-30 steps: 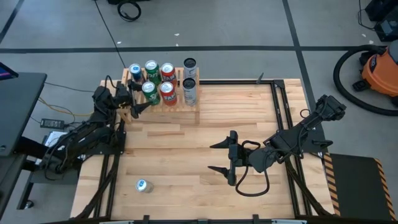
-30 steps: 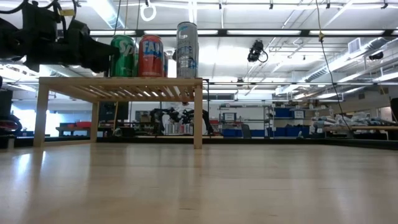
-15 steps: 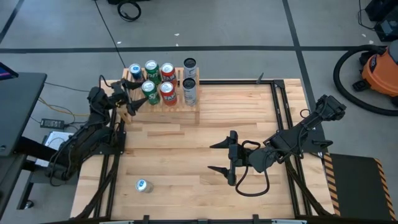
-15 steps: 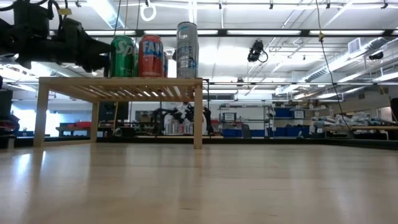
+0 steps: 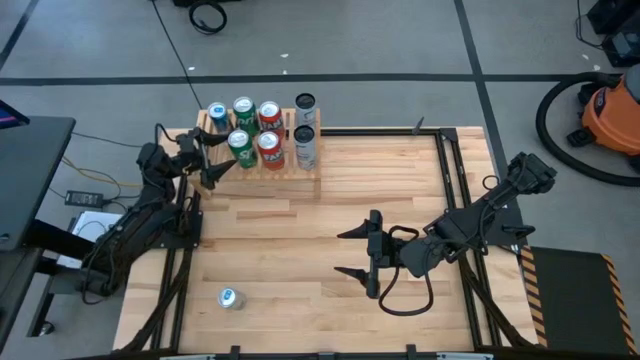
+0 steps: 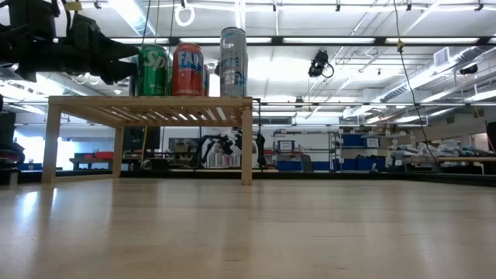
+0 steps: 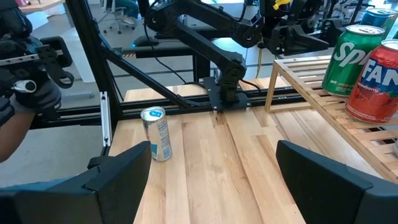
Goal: Place canned beverage on shelf
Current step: Put the blue soda can on the shelf
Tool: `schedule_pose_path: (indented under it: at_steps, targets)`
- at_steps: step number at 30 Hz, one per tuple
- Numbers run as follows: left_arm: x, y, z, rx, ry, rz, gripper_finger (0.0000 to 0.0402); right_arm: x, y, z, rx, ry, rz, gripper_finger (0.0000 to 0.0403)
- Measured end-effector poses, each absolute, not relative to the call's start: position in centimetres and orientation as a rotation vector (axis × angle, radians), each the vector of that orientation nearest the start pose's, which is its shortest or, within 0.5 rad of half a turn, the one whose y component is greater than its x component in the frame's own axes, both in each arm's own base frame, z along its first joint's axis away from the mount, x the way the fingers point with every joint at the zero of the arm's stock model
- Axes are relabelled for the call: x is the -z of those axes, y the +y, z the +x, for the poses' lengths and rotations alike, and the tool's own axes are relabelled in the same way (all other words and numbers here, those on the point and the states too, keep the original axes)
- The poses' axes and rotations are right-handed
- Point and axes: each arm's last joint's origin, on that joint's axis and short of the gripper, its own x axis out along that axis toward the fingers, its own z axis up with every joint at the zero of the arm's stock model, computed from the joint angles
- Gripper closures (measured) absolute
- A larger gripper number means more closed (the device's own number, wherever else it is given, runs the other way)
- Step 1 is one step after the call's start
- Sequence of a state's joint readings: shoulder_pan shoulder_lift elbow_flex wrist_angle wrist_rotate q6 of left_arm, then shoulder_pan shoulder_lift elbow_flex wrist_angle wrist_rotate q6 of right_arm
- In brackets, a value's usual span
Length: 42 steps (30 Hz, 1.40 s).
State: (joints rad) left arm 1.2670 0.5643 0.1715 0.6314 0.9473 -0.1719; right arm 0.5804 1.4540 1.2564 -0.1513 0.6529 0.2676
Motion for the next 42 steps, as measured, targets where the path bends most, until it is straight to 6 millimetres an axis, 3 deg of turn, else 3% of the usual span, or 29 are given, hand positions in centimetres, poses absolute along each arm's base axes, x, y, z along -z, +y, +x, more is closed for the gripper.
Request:
schedule_pose_path:
  at_steps: [23, 42]
  targets:
    - [-23.1, 8.6, 5.0, -0.392, -0.153, 0.065, 0.0001, -34.5, 16.4, 28.3, 0.109, 0.272, 0.064, 0.0048]
    - [-24.2, 5.8, 4.5, -0.241, -0.251, 0.015, 0.0002, -34.5, 16.4, 28.3, 0.109, 0.272, 0.064, 0.0048]
